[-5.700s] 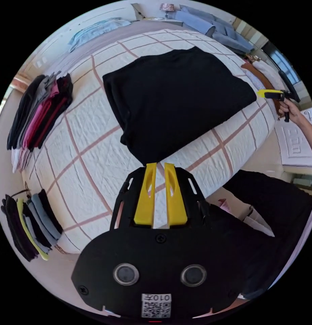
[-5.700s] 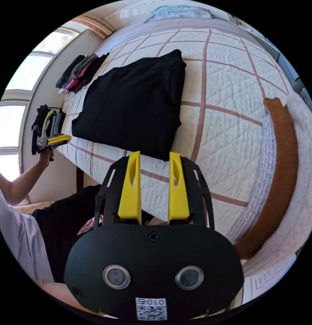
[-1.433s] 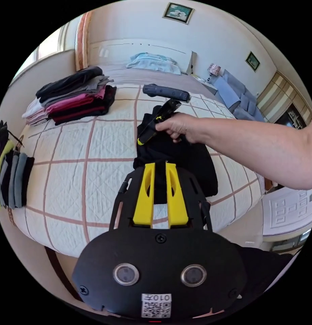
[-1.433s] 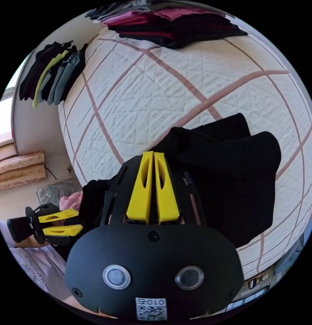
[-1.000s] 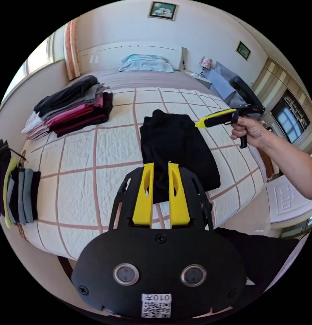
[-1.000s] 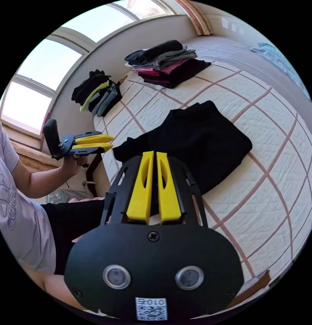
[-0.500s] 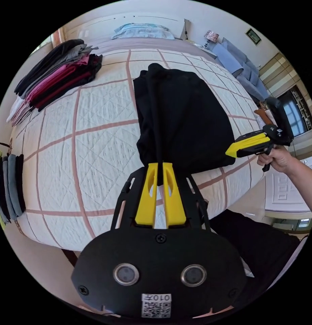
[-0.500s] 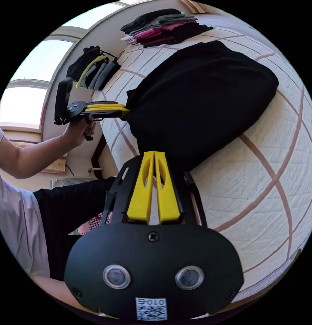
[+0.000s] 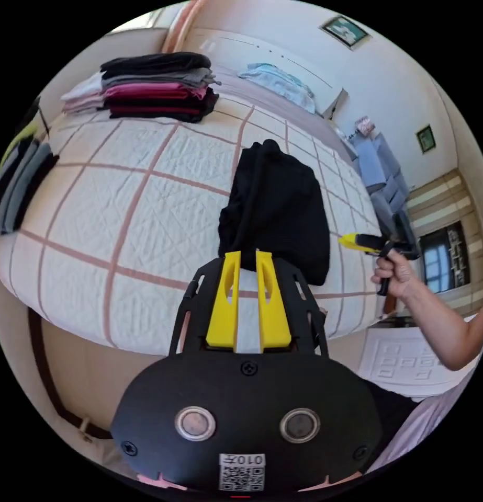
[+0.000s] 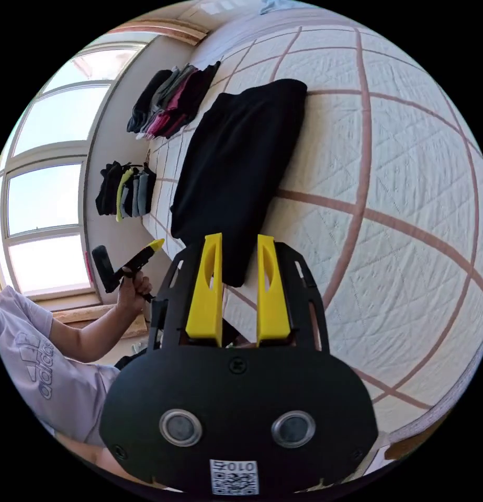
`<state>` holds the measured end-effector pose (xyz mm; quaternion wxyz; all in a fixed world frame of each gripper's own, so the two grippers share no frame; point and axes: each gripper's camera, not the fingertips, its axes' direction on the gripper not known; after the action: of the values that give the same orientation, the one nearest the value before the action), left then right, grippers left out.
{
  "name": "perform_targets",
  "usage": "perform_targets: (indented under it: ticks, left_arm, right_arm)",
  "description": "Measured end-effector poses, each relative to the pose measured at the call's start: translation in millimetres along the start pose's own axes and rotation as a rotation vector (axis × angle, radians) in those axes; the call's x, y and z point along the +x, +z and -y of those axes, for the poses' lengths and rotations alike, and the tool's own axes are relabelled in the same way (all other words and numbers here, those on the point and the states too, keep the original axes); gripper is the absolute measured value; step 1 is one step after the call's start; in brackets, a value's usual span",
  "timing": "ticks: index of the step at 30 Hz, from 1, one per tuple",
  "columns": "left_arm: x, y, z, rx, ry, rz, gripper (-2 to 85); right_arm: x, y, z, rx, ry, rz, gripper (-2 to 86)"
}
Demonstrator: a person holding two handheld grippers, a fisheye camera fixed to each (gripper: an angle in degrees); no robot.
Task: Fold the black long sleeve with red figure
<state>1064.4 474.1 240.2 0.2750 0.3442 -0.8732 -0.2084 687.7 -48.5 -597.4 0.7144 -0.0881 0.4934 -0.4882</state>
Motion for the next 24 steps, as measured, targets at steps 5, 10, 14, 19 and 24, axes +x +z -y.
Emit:
perform_targets:
  ticks: [5, 10, 14, 19, 24]
  left_arm:
    - [8, 22, -30, -0.077, -0.143, -0.241, 12.4]
    - [10, 47, -30, -0.120, -0.217, -0.364, 17.7]
    - [-6, 54, -27, -0.049, -0.395, -0.522, 20.9]
    - [-12, 50, -23, 0.110, -0.561, -0.679, 21.9]
    - [-12, 52, -11, 0.086, -0.654, -0.668, 19.3]
  right_arm:
    - [13, 28, 1, -0.089, 0.068, 0.088, 11.3]
    - [10, 2, 4, -0.072, 0.149, 0.190, 9.5]
    - [-6, -37, 12, -0.080, 0.134, 0.313, 8.6]
    - [-32, -59, 27, -0.170, 0.043, 0.210, 8.4]
    - [-44, -68, 28, -0.171, -0.018, 0.206, 8.2]
